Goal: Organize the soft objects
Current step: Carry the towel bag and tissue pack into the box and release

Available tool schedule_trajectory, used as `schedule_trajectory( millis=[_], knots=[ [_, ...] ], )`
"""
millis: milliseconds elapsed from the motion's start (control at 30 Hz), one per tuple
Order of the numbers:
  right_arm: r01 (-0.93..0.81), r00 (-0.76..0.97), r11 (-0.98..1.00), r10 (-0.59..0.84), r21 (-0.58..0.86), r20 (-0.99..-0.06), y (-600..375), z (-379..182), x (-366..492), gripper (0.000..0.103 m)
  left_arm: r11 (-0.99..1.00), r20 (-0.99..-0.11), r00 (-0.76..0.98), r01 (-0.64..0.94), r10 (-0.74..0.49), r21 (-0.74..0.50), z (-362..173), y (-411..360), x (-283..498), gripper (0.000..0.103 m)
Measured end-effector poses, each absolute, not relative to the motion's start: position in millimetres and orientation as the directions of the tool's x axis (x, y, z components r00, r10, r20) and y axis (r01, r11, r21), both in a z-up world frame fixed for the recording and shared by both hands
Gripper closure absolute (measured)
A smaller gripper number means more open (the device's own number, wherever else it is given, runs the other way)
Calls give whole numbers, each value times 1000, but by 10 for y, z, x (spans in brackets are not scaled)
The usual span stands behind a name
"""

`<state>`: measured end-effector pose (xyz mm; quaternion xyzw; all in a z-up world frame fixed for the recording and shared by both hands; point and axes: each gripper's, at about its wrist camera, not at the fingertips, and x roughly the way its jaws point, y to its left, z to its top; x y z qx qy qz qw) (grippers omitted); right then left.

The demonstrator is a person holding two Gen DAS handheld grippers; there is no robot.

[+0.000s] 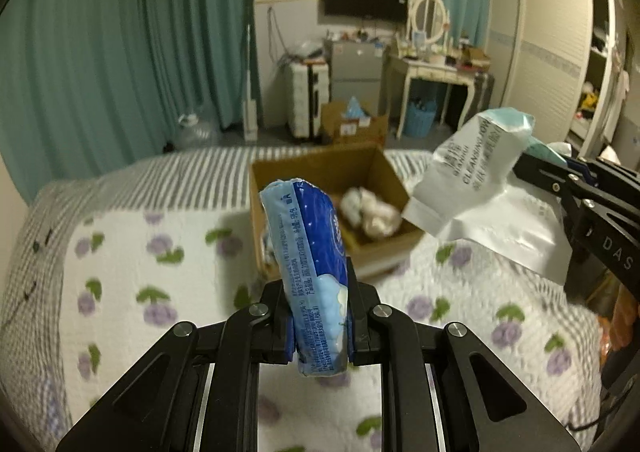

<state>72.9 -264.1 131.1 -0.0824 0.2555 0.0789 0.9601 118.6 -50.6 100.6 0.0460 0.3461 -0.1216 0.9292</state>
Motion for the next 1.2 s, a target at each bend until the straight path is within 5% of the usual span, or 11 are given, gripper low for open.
schedule_trajectory(
  millis=[333,800,900,967,1200],
  knots=[
    [-177,867,975,91,-133,-489,-2467,1375,1797,87,970,-652,734,244,-190,-8,974,-705,2322,86],
    [-236,718,970,133,-59,-683,-2331,40,3052,85,946,-689,704,312,-171,85,43,-749,2926,74],
    [-257,713,966,177,-17,-679,-2328,-24,3089,59,948,-679,712,309,-178,76,93,-714,2871,52],
    [-255,726,967,207,22,-656,-2337,32,3041,28,949,-665,725,304,-177,78,146,-695,2815,42],
    [-202,787,979,177,25,-592,-2474,589,2619,21,960,-633,752,277,-184,49,544,-600,2441,35]
  ],
)
